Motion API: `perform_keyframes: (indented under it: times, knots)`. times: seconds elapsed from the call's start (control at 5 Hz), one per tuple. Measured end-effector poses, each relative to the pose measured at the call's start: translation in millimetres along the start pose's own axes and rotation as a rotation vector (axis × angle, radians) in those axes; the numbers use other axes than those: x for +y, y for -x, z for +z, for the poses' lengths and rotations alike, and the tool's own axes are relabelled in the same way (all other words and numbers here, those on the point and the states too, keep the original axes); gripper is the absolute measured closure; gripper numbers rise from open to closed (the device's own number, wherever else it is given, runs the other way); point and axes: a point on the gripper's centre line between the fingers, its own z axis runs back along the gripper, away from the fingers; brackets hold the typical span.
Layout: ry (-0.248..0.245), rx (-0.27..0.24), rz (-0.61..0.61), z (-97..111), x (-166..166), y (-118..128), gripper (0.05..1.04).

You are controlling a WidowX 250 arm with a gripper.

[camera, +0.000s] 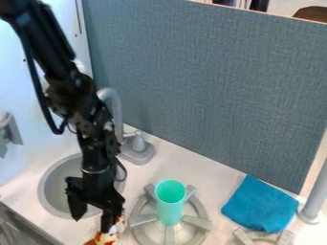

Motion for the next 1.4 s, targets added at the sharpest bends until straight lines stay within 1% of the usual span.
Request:
perform_keyframes:
  times: [0.2, 0.4, 0.6, 0.8, 1.0, 1.2, 1.4]
  knots:
    - [-0.013, 0.016, -0.013, -7, -4, 0, 0.080]
    - [-0.009, 0.028, -0.008, -16, -5, -2, 0.080]
    - [0.007, 0.028, -0.008, -17, -7, -5, 0.118]
    - [0.036, 0.033, -0.017, -22, -11, -9, 0.384]
    - [0.074, 0.039, 0.018, -22, -8, -8, 0.597]
    - [0.103, 0.044, 0.024, -22, -9, -7, 0.652]
    - [0.089, 0.055, 0.013, -18, -8, 6, 0.652]
